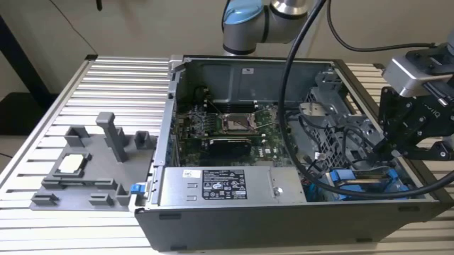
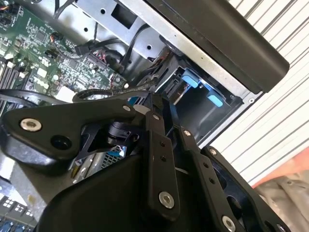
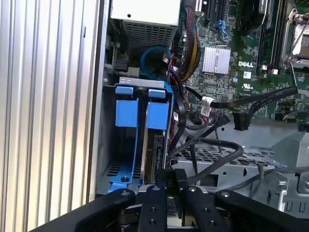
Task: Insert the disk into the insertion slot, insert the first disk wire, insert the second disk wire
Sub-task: 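Insert the first disk wire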
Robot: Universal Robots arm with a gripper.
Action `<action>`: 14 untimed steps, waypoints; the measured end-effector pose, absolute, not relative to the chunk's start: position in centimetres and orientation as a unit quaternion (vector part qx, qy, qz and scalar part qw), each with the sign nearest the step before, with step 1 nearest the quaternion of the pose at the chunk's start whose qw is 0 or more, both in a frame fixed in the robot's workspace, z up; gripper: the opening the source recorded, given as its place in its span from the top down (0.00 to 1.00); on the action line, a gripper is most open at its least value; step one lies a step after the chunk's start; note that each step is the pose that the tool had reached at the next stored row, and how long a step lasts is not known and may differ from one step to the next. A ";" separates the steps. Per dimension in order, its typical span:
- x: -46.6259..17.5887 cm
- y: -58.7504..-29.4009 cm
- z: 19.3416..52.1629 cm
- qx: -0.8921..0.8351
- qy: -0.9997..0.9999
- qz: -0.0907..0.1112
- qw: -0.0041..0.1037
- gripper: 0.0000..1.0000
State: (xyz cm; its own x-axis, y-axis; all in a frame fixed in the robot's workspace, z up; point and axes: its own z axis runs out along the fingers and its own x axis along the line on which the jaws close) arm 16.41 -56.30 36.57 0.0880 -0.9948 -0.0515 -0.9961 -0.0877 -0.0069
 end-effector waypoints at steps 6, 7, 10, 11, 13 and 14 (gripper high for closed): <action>16.4 -56.6 36.1 -0.735 0.678 0.018 0.021 0.81; 16.4 -56.6 36.0 -0.734 0.678 0.017 0.021 0.81; 16.5 -56.7 35.7 -0.733 0.680 0.017 0.021 0.81; 16.5 -56.8 35.6 -0.732 0.681 0.018 0.021 0.81; 16.6 -56.8 35.4 -0.731 0.682 0.018 0.021 0.81; 16.7 -56.9 35.3 -0.730 0.683 0.018 0.021 0.81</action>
